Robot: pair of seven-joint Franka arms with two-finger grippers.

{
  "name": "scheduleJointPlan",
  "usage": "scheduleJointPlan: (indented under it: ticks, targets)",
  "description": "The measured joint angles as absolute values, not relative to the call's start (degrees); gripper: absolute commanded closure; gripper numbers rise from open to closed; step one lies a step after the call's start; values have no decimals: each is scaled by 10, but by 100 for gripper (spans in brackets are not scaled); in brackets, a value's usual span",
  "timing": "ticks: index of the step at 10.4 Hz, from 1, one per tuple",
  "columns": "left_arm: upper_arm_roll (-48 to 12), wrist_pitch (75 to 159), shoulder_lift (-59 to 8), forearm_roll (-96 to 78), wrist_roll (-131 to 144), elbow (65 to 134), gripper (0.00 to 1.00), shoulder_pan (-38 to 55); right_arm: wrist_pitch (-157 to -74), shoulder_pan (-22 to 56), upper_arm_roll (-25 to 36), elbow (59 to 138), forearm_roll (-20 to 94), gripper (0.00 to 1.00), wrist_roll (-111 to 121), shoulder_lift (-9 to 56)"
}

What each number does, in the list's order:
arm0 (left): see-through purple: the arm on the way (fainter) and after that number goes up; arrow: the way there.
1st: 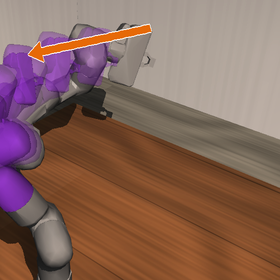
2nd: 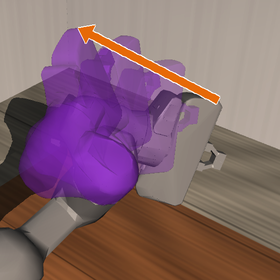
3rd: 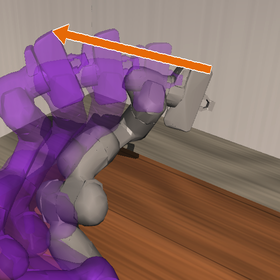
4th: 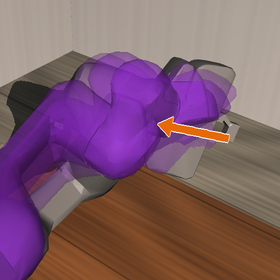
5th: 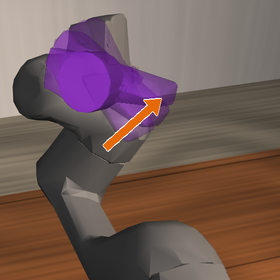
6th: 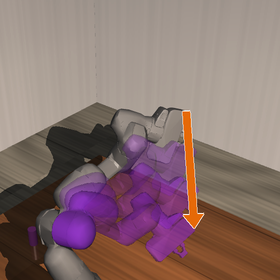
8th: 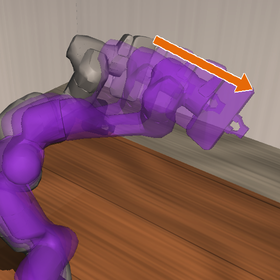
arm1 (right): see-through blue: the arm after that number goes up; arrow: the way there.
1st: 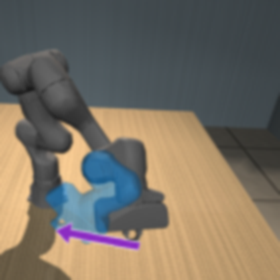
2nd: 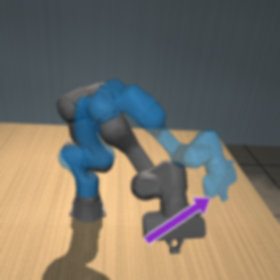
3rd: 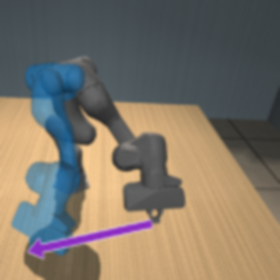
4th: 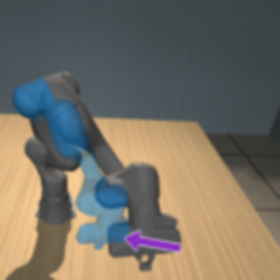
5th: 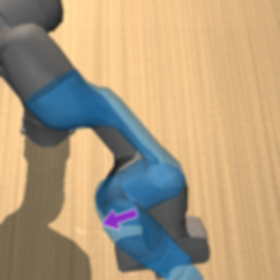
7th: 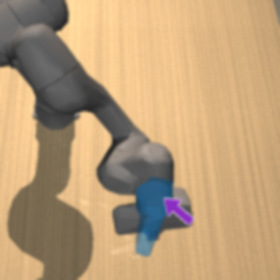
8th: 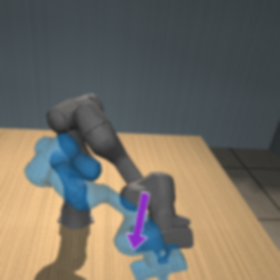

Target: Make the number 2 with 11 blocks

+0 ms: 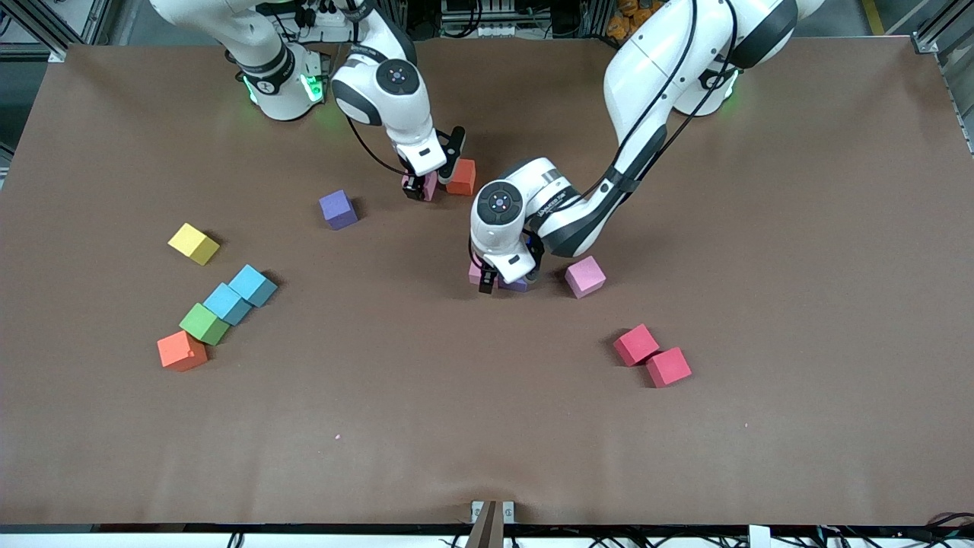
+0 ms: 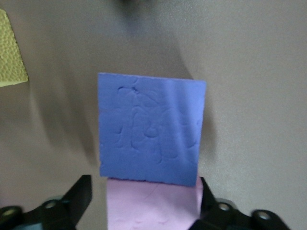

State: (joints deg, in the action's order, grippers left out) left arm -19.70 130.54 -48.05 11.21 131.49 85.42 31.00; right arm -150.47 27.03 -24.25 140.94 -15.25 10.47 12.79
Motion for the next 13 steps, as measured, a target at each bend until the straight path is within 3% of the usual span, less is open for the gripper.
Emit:
scheduleJointPlan:
  ticks: [6, 13]
  targets:
    - [-194, 1251, -424, 94, 1317, 839, 72, 288, -1519, 275, -265, 1406, -212, 48, 53, 158]
    - [-202, 1240, -328, 45, 1320, 969, 72, 285, -1548, 275, -272, 1406, -217, 47, 30, 185]
